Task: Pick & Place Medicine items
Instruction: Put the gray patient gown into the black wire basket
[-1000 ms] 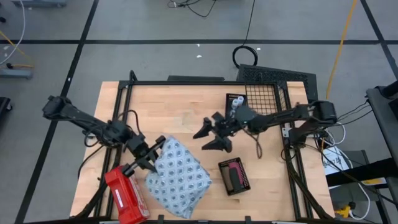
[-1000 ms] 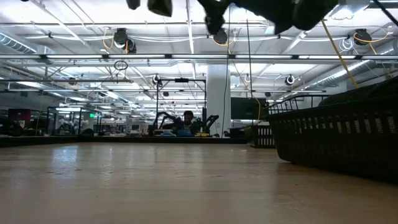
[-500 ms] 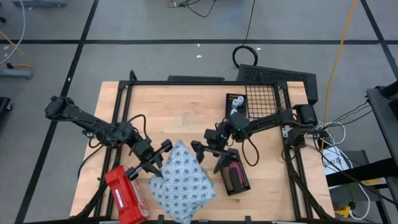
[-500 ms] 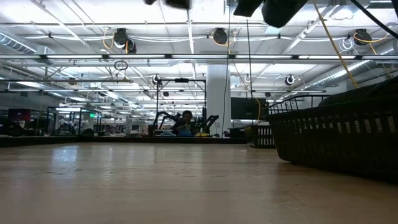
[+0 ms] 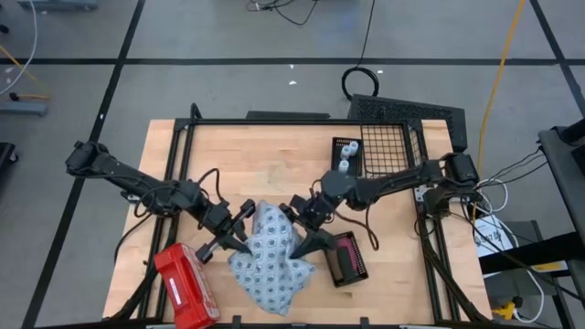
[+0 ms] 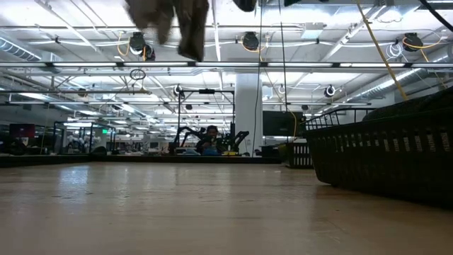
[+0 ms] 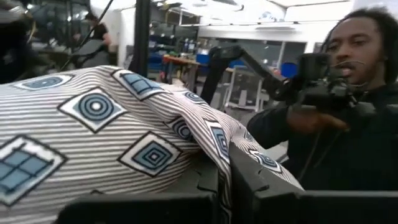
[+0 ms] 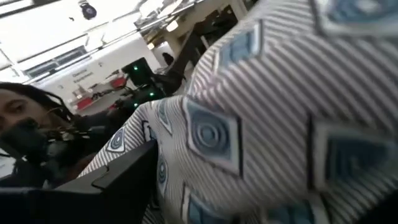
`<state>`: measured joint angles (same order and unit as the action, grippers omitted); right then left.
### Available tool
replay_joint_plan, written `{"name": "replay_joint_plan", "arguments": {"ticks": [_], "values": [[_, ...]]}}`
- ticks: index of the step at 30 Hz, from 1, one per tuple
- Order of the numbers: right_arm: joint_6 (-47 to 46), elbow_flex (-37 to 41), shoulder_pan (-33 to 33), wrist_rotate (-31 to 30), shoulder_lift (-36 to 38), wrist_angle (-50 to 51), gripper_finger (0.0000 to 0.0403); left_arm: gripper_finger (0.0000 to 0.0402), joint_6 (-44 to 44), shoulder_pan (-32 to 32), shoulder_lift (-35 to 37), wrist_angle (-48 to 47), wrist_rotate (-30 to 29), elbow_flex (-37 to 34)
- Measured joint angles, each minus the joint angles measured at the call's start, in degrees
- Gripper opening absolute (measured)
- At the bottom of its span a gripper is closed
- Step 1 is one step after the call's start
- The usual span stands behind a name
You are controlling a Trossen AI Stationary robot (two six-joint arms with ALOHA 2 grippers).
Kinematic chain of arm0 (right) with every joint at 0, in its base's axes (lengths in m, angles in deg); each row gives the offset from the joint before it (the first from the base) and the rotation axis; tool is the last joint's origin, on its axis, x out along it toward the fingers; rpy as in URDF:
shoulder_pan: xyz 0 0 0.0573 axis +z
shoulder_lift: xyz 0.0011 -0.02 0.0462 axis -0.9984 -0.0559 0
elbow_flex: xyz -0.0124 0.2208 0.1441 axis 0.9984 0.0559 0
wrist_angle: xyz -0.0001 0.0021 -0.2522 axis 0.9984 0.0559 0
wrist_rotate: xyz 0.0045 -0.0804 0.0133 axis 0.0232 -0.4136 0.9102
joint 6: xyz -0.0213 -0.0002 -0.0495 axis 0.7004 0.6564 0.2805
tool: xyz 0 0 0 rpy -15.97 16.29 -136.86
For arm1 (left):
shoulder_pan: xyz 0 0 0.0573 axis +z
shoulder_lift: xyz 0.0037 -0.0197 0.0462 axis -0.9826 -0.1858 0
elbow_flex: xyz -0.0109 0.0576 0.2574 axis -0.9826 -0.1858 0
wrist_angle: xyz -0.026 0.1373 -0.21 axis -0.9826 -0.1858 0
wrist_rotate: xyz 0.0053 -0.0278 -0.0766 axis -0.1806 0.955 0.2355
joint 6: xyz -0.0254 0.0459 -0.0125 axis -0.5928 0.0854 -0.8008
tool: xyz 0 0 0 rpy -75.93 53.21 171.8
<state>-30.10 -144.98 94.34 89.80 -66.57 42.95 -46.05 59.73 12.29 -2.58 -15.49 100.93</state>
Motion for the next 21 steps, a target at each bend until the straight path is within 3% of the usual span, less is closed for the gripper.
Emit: {"name": "replay_joint_plan", "arguments": {"ticks": [3,9,21], "values": [[-0.4,-1.0,0.7,0.1,0.0,1.2,0.0325,0.0007,-0.5,0.3,0.0,-0.3,-0.3,0.0],[-6.7,-1.2,0.8,7.1,0.0,-1.7,0.0325,0.0007,-0.3,0.4,0.0,-1.2,-0.9,0.0],[-16.3,-1.2,0.7,8.7,0.0,-5.3,0.0325,0.0007,1.0,0.5,0.0,-4.1,-1.9,0.0]]}}
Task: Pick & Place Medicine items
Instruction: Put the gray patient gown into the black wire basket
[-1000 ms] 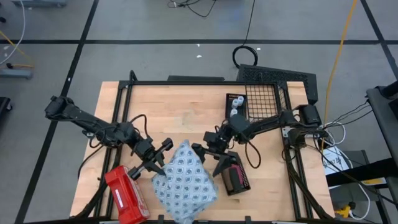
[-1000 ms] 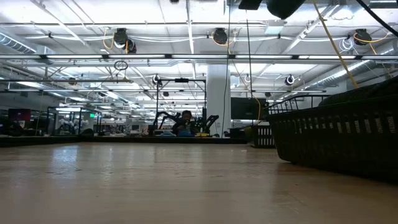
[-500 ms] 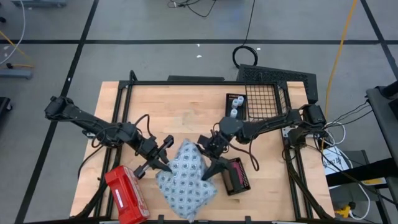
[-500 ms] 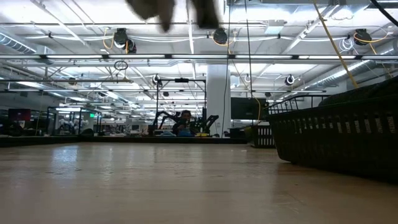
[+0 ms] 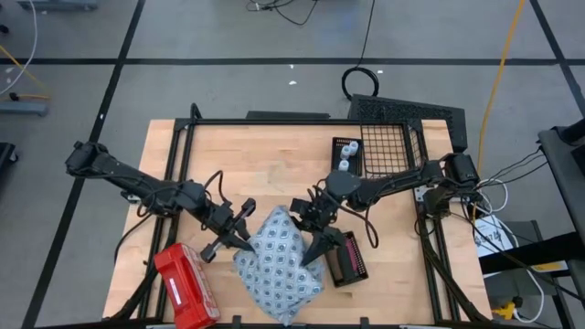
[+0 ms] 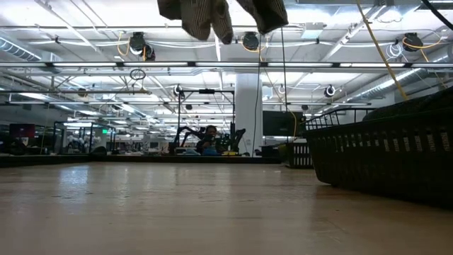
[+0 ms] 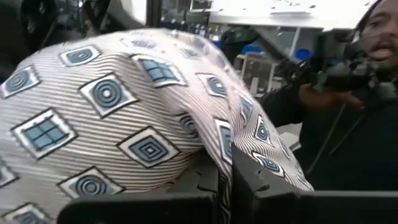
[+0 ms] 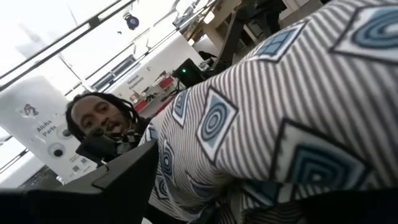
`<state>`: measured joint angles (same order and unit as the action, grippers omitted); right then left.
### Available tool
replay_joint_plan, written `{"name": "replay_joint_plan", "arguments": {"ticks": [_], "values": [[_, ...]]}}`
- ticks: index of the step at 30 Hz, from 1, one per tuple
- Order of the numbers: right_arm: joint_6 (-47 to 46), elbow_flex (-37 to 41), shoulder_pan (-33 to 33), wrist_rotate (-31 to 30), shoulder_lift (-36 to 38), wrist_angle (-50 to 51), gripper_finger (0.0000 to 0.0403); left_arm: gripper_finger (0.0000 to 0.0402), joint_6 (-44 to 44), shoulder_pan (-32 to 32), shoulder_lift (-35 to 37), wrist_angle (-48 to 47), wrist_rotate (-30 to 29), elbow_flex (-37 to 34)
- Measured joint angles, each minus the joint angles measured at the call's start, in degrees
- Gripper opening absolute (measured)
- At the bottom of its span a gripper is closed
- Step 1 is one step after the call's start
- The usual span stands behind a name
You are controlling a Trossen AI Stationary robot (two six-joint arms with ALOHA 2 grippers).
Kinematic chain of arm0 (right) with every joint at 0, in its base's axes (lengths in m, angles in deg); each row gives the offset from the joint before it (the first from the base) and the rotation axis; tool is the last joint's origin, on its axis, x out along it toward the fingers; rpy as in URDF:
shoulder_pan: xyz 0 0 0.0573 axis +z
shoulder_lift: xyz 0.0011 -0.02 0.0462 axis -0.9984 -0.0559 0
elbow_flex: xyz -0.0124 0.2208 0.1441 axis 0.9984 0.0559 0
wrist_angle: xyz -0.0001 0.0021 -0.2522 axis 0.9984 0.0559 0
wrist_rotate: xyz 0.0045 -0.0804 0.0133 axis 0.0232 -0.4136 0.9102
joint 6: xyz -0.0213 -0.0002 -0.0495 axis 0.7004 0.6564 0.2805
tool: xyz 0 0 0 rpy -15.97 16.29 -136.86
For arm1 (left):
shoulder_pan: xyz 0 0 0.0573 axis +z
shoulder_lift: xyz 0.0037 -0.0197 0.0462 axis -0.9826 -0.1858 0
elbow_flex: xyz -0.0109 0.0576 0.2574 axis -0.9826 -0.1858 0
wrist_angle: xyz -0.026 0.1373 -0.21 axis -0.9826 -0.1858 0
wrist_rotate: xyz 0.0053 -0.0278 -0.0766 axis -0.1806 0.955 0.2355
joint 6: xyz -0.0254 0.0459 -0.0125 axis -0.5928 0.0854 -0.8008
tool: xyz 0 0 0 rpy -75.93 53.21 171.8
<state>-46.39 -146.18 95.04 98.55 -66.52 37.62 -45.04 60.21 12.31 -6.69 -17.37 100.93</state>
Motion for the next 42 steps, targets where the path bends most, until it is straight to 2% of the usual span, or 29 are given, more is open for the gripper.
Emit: {"name": "replay_joint_plan", "arguments": {"ticks": [5,13,21,27,34,37,42], "values": [[-0.8,0.0,0.0,0.0,0.0,0.2,0.0325,0.0007,-0.9,1.1,0.0,-3.0,-2.2,0.0],[-1.8,0.0,-1.7,1.7,0.0,2.1,0.0325,0.0007,-1.3,2.8,0.0,-5.2,-2.4,0.0],[-9.4,0.0,-1.9,-0.2,0.0,-0.1,0.0325,0.0007,-1.3,5.1,0.0,-8.1,-5.1,0.0],[-15.3,0.0,-3.1,-0.2,0.0,3.2,0.0325,0.0007,-1.3,6.3,0.0,-8.6,-7.2,0.0],[-9.6,0.0,-4.8,-3.9,0.1,5.9,0.0325,0.0007,2.0,6.6,0.1,-11.6,-17.9,0.1],[-6.2,0.0,-5.3,-6.0,0.8,8.8,0.0325,0.0007,2.7,6.8,0.1,-18.2,-22.4,2.6],[1.8,0.0,-7.7,-7.1,2.3,16.7,0.0325,0.0007,3.5,6.1,0.0,-34.6,-31.2,11.3]]}}
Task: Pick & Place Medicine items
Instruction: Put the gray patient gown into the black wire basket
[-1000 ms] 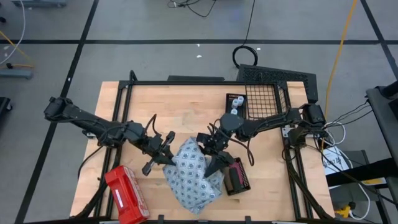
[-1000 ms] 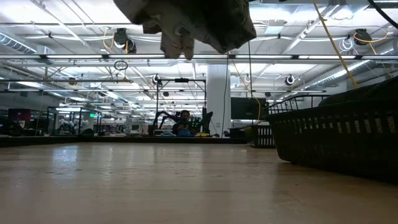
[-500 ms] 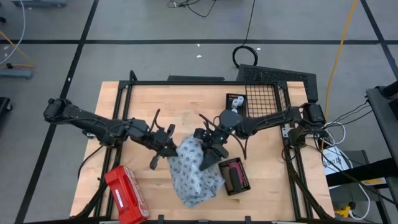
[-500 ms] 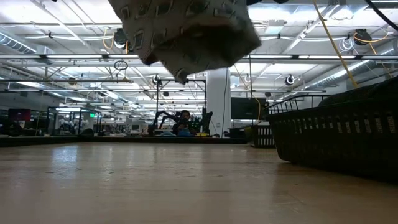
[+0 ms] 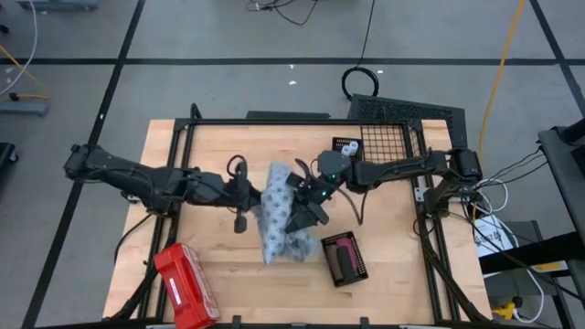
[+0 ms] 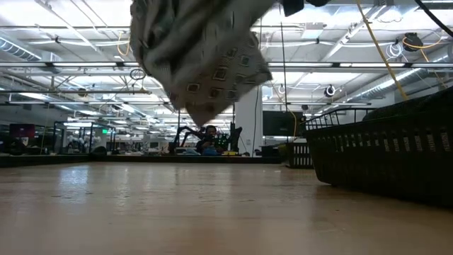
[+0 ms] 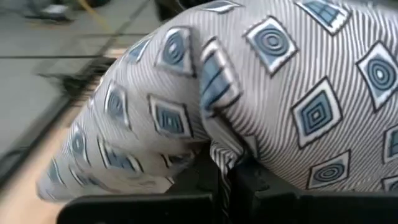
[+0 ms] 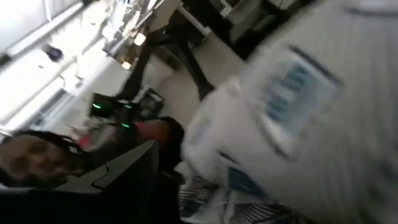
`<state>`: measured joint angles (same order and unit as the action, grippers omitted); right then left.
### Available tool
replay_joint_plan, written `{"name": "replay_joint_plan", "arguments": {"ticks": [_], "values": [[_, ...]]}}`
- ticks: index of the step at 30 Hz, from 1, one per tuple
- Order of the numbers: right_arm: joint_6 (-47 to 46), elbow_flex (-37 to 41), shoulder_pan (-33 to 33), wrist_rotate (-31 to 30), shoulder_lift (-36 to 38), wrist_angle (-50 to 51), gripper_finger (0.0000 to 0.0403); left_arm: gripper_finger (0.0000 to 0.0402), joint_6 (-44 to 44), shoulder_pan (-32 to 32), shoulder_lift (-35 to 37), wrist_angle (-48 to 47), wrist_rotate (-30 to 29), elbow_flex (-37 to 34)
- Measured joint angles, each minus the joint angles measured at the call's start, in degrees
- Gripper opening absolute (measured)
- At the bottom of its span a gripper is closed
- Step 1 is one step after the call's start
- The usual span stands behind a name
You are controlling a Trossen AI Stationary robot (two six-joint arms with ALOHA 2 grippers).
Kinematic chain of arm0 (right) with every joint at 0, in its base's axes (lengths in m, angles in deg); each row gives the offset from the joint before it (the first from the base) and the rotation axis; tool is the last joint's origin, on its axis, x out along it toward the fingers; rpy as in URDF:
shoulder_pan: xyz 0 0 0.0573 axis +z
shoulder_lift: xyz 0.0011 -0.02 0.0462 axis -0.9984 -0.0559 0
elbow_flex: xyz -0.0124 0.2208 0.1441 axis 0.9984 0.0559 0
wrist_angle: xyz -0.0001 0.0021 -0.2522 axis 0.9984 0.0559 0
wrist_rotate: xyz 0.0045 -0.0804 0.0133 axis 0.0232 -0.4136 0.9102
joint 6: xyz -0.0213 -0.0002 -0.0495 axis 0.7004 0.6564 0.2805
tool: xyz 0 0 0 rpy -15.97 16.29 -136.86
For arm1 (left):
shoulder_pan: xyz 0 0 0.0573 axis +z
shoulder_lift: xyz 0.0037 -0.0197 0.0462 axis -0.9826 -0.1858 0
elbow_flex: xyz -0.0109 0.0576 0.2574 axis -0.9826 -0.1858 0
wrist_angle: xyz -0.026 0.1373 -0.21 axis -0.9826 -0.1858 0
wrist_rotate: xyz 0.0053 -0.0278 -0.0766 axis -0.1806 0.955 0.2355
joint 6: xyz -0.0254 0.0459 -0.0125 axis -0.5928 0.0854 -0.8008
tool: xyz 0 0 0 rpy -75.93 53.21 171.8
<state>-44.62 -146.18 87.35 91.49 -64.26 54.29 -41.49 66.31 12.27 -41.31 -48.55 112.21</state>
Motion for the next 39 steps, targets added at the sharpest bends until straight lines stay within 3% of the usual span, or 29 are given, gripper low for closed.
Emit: {"name": "replay_joint_plan", "arguments": {"ticks": [7,12,15,20,24,30,34,39], "values": [[16.3,-0.1,-2.3,-0.6,4.1,10.3,0.0325,0.0007,6.7,-3.1,0.0,-8.5,-7.0,9.0],[21.1,-0.1,-4.2,-2.3,9.6,17.7,0.0325,0.0007,8.4,-6.5,0.0,-17.1,-11.4,16.3],[27.5,0.0,-4.9,-8.9,14.0,25.3,0.0325,0.0007,9.6,-8.7,0.0,-21.5,-15.8,20.0],[36.5,1.0,-4.5,-27.0,20.7,31.7,0.0325,0.0007,15.8,-11.9,0.0,-24.0,-22.4,23.7],[41.9,6.5,-2.3,-38.0,24.3,23.9,0.0325,0.0007,21.8,-13.6,0.0,-26.7,-30.4,24.4],[46.6,18.4,-0.9,-51.6,25.9,7.5,0.0325,0.0007,33.7,-14.5,-4.4,-27.0,-31.5,24.4],[48.4,26.1,-0.8,-50.4,25.9,-6.4,0.0325,0.0007,37.7,-14.5,-6.7,-27.6,-31.5,24.4],[52.0,33.0,-0.7,-40.9,25.8,-22.6,0.0322,0.0007,40.0,-14.9,-9.3,-28.6,-28.4,24.3]]}}
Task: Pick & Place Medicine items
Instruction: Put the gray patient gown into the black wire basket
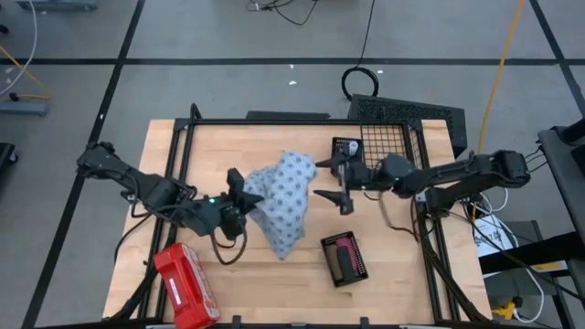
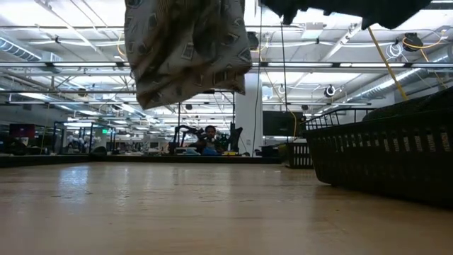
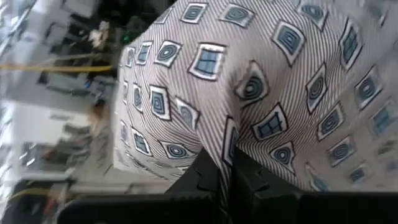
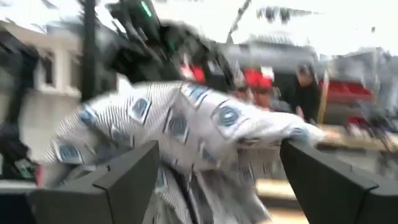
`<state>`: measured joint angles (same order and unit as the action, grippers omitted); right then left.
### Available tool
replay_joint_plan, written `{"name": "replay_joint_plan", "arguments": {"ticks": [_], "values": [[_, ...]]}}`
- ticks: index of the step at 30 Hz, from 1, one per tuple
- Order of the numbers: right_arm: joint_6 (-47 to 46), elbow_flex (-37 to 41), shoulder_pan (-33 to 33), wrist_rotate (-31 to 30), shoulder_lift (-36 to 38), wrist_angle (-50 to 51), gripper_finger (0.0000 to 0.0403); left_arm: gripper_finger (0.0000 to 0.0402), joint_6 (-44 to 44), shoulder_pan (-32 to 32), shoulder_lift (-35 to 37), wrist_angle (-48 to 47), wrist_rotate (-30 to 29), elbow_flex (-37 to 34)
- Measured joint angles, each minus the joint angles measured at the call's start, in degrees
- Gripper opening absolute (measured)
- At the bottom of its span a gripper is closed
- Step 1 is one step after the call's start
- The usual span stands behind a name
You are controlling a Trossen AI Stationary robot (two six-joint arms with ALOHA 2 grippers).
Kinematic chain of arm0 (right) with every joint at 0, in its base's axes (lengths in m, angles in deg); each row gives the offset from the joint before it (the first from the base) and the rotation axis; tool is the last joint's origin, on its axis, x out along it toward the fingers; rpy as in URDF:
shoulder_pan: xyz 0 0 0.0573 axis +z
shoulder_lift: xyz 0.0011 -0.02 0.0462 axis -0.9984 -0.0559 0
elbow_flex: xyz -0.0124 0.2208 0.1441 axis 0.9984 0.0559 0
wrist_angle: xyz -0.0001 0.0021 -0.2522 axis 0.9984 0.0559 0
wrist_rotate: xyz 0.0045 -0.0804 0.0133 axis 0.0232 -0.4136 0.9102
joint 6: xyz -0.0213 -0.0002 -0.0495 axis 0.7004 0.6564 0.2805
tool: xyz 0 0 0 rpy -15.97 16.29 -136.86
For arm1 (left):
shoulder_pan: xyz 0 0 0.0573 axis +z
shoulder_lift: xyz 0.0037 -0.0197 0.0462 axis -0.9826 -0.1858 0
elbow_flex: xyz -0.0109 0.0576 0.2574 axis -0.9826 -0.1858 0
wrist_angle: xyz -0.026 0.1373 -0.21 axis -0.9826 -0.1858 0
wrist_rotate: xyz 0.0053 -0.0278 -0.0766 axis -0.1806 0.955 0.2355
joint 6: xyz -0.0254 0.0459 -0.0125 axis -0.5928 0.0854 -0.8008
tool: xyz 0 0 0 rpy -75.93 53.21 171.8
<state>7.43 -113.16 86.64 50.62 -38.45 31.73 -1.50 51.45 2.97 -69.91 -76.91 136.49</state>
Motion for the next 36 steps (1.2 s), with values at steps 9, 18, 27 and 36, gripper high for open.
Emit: {"name": "replay_joint_plan", "arguments": {"ticks": [9,18,27,36], "values": [[5.7,1.9,2.1,1.3,0.5,-5.7,0.0315,0.0008,-4.6,-1.1,0.8,-0.2,2.2,0.0],[22.5,0.9,9.4,-12.5,0.4,0.4,0.0337,0.0008,-5.9,-1.1,1.2,-0.2,2.9,0.0],[16.8,-10.7,16.3,-21.4,-0.3,23.0,0.0350,0.0008,-6.0,-0.8,1.2,-0.2,2.6,0.0],[17.5,-10.7,19.8,-24.7,-1.0,20.7,0.0344,0.0008,-6.3,-0.8,1.2,-0.2,1.4,0.0]]}}
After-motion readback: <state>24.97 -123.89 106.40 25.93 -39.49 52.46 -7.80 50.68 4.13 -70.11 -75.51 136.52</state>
